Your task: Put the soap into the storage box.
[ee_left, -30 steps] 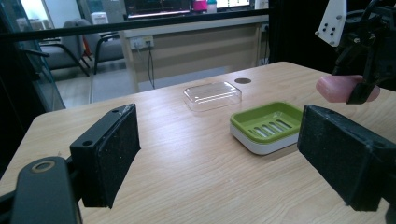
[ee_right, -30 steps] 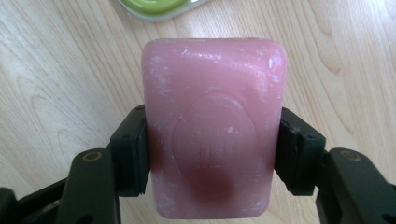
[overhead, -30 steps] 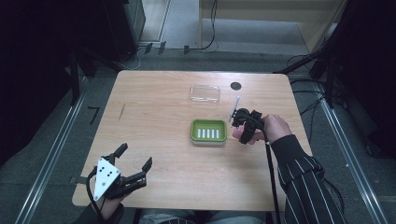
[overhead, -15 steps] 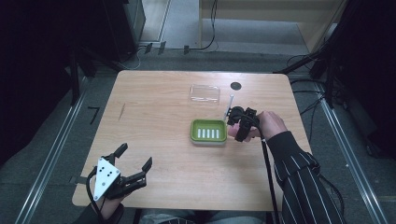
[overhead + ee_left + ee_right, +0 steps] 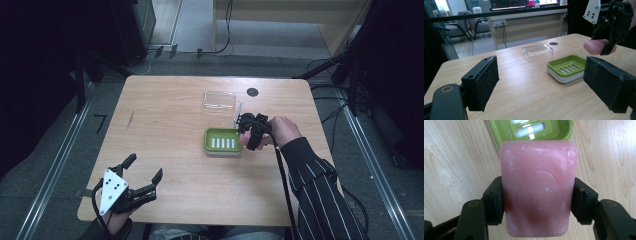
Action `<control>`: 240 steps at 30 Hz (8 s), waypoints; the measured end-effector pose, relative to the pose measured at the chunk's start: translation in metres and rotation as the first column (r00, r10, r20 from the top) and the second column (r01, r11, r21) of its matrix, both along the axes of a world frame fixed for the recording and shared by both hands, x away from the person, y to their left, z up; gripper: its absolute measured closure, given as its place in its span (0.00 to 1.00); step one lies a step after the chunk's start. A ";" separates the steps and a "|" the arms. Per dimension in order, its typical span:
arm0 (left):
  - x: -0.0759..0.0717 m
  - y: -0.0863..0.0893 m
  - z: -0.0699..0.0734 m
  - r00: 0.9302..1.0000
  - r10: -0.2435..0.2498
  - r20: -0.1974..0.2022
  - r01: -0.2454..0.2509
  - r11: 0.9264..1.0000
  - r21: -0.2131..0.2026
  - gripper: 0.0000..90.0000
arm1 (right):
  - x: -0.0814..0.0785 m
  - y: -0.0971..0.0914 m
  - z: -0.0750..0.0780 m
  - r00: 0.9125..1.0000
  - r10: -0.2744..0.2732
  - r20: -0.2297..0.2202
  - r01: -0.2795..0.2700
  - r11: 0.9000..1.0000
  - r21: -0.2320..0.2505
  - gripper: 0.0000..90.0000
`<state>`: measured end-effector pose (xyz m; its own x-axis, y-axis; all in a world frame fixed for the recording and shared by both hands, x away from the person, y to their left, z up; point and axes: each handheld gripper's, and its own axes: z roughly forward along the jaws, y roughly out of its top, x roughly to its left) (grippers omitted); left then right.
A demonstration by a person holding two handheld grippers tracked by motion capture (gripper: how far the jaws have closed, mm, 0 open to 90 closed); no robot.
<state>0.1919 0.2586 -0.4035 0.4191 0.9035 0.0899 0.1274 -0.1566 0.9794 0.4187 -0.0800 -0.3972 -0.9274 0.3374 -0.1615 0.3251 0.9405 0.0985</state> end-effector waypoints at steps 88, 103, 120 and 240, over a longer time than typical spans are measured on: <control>0.000 -0.001 0.000 1.000 -0.012 -0.004 0.013 1.000 0.017 0.15 | 0.008 0.066 -0.021 0.966 0.258 -0.009 -0.258 0.966 -0.024 0.43; 0.000 -0.001 -0.001 1.000 -0.012 -0.006 0.012 1.000 0.018 0.15 | 0.018 0.072 -0.021 0.964 0.267 -0.010 -0.267 0.964 -0.006 0.43; -0.003 0.001 -0.001 1.000 -0.002 -0.007 0.002 1.000 0.022 0.15 | 0.029 0.077 -0.032 0.961 0.273 -0.031 -0.273 0.962 0.001 0.43; -0.002 -0.002 -0.001 1.000 -0.021 -0.011 0.022 0.999 0.039 0.15 | -0.048 -0.045 -0.024 0.964 -0.238 -0.119 0.232 0.971 -0.062 0.07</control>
<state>0.1895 0.2566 -0.4044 0.4393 0.8902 0.1208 0.1337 -0.1977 0.9711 0.3712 -0.1253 -0.4209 -0.8368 0.5429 -0.0704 0.5442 0.8390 0.0009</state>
